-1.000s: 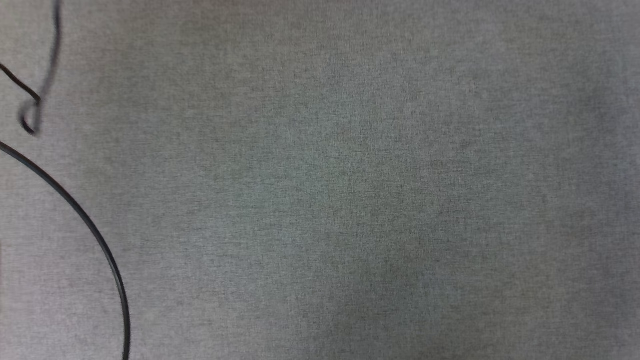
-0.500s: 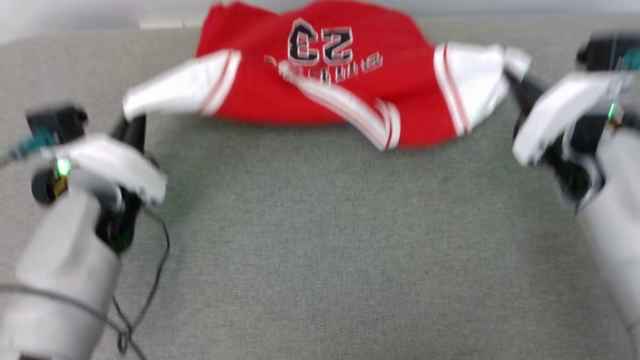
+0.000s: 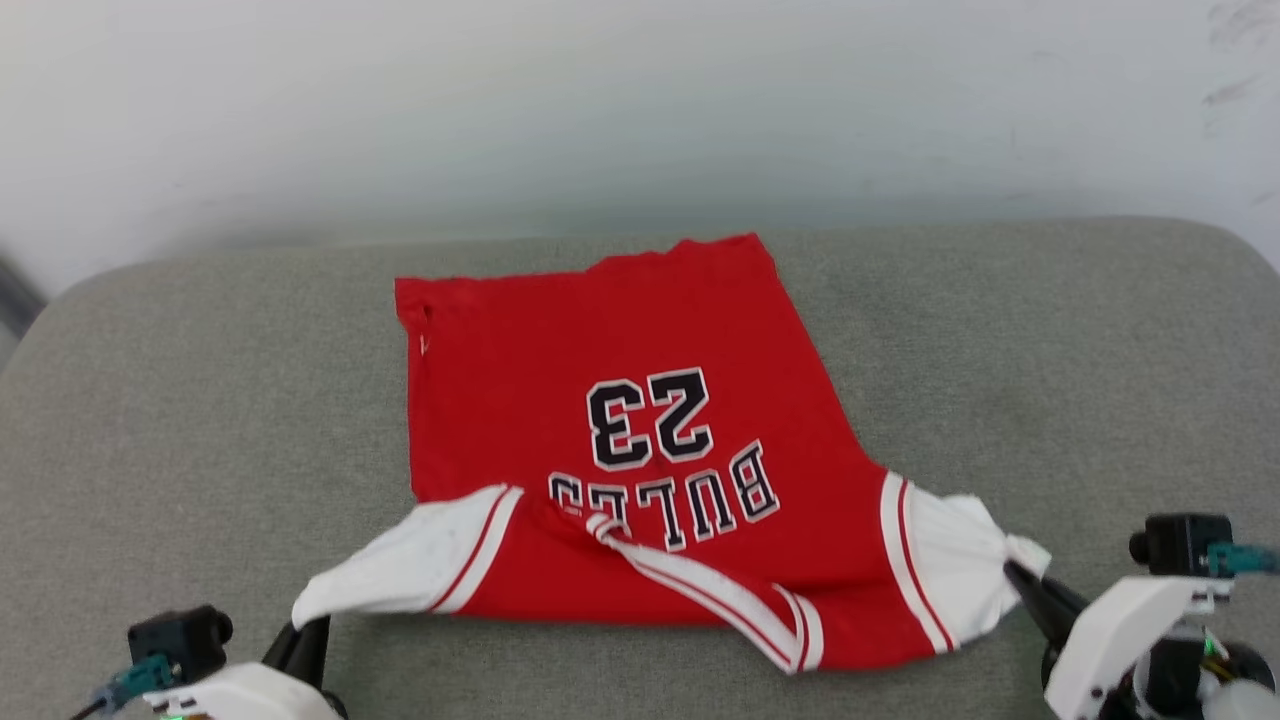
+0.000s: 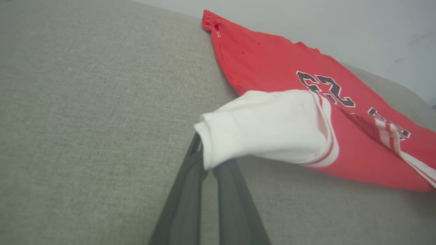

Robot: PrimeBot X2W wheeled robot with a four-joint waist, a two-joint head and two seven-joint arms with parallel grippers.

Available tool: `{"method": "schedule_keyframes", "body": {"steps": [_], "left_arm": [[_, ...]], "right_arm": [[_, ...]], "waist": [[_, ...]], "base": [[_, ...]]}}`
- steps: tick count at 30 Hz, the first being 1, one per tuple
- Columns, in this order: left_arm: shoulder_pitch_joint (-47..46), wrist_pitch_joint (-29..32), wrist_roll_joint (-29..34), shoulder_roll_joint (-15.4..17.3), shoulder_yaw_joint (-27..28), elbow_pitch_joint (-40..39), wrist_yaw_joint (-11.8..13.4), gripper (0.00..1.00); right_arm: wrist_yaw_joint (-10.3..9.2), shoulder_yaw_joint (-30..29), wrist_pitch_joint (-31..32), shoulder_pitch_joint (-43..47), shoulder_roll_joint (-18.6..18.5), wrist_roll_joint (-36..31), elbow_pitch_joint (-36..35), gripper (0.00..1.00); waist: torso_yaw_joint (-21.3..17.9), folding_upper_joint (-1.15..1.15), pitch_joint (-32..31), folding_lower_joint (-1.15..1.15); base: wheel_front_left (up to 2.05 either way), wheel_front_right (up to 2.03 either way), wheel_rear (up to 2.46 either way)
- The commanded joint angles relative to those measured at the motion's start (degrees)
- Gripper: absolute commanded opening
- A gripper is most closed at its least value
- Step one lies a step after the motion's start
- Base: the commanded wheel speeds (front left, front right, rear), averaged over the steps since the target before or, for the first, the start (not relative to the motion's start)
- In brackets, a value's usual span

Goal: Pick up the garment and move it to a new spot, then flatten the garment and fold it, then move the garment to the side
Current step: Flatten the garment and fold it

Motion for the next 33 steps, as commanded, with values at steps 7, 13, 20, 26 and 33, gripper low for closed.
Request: {"method": "schedule_keyframes", "body": {"steps": [7, 13, 20, 26, 33], "left_arm": [[14.8, 4.0, -1.1, 3.8, 0.7, -15.7, 9.5, 0.00], [19.6, 5.4, -0.5, 4.7, 0.2, -23.0, 13.9, 0.00], [17.9, 5.4, 0.9, 4.6, -0.7, -26.7, 14.5, 0.00], [16.0, 5.6, 2.9, 4.9, -1.0, -30.5, 16.0, 0.00], [10.8, 5.3, 5.5, 4.0, -2.2, -34.5, 15.8, 0.00]], "right_arm": [[-0.04, -12.7, 10.6, 21.3, 6.5, -9.0, -15.4, 0.00], [-0.03, -17.8, 17.3, 30.8, 13.7, -16.8, -24.5, 1.00], [-0.03, -19.2, 12.6, 28.6, 15.8, -15.8, -29.8, 1.00], [-0.03, -23.0, 6.3, 21.1, 15.7, -15.9, -29.5, 1.00], [-0.03, -25.0, 8.8, 1.9, 10.6, -15.7, -19.3, 1.00]], "waist": [[-0.2, 0.00, -3.6, 0.02], [0.3, 0.00, -3.8, 0.02], [1.5, 0.00, -3.5, 0.02], [3.8, 0.00, -2.3, 0.02], [8.4, 0.00, 5.1, 0.02]], "base": [[0.00, 0.00, 0.00], [0.00, 0.00, 0.00], [0.00, 0.00, 0.00], [0.00, 0.00, 0.00], [0.00, 0.00, 0.00]]}}
